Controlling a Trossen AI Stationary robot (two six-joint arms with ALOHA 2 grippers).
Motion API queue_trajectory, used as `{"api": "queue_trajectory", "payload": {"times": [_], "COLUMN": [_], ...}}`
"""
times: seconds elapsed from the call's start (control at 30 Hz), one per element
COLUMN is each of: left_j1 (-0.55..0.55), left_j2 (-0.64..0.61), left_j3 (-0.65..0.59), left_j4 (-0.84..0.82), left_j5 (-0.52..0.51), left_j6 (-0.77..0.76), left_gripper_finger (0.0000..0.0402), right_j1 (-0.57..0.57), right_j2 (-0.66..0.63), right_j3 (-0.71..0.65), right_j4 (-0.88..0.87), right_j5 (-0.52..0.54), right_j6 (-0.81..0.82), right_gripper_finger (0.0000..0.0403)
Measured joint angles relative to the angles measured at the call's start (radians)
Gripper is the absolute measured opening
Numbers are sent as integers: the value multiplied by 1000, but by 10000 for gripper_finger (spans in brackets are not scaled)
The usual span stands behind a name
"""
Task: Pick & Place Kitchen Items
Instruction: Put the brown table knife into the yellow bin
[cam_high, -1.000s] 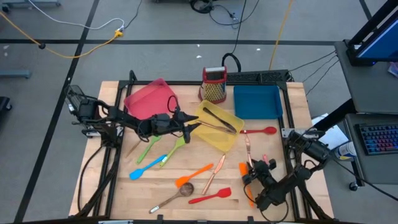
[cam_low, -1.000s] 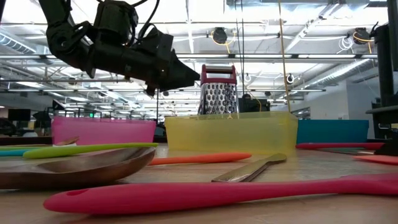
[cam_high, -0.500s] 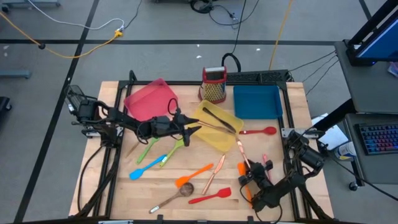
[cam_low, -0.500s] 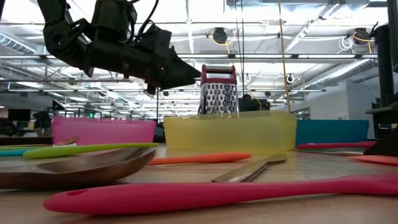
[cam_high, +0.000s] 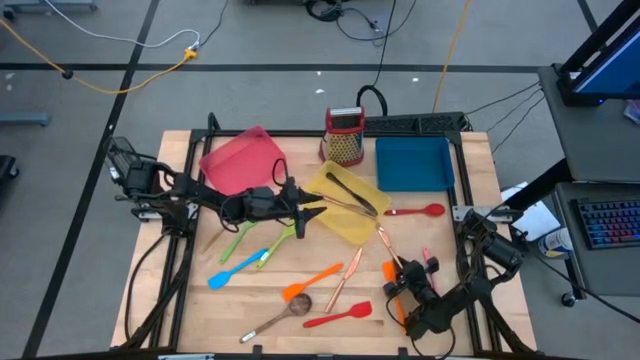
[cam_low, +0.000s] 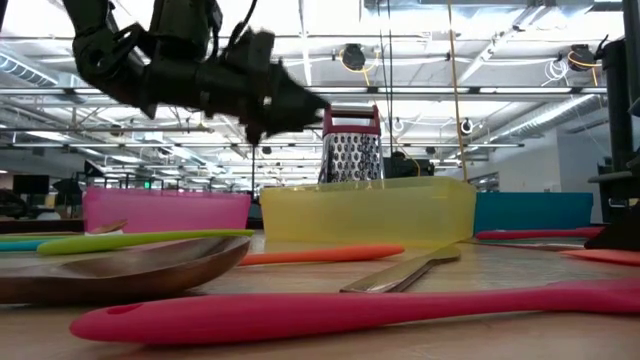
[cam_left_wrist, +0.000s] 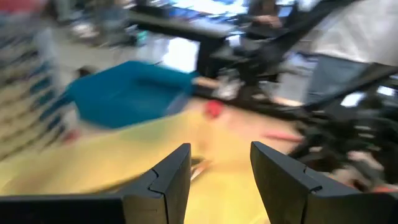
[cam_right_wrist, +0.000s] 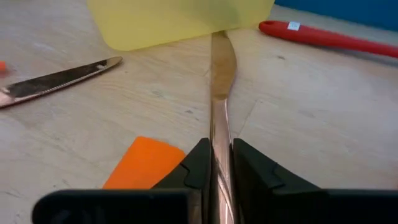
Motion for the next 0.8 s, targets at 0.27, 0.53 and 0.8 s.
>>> {"api": "queue_trajectory", "payload": {"times": [0.27,0.53,0.8], "left_j1": [-121,-145,-120], "left_j2": [0,15,108], "left_j3": [239,446,589], "left_j4": [-221,-590,-759], "left_j5": [113,32,71], "left_j6": [322,293,342], "left_gripper_finger": [172,172,172], "right_j1": [16,60,92], "right_j2": [-103,-103,-103], "right_j3": [2,2,51], "right_j4": [21,32,-13], "right_j5": [-55,-57,-96], "right_j6": [-6,0,1], "right_gripper_finger": [42,41,43]}}
